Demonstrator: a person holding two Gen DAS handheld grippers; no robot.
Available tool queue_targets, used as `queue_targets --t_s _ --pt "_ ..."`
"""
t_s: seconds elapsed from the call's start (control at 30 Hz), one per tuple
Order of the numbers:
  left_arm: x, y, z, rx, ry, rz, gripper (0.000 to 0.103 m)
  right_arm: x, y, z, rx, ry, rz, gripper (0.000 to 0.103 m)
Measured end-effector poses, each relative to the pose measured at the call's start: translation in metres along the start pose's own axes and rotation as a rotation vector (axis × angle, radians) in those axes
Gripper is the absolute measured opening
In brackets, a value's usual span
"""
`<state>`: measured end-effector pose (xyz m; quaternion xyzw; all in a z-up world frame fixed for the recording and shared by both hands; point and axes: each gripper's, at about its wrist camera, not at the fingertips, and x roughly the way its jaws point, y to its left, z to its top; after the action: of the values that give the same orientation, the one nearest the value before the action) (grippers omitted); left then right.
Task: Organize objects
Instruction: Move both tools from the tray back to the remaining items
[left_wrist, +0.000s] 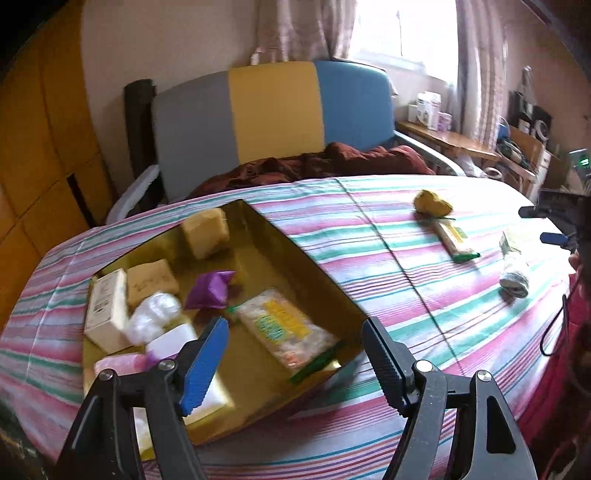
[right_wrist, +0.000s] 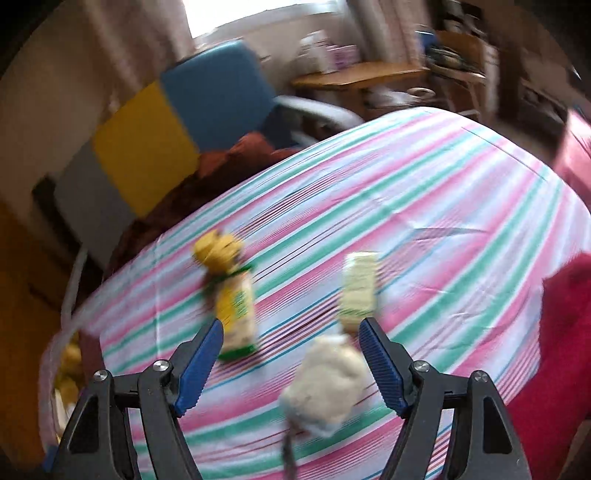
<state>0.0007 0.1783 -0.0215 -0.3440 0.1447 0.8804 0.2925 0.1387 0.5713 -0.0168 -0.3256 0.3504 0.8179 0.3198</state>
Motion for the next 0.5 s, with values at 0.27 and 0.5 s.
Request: queue_targets --t_s 0.27,0.5 --pt "0.029 -0.059 0.019 0.115 0.042 -0.141 0.075 0.002 -0.059 0.008 0.324 -0.044 0.163 0.083" --pt "0.063 -0.123 0.040 0.192 0.099 -0.322 0.075 0.005 -0.061 0.009 0.345 -0.037 0.226 0.084"
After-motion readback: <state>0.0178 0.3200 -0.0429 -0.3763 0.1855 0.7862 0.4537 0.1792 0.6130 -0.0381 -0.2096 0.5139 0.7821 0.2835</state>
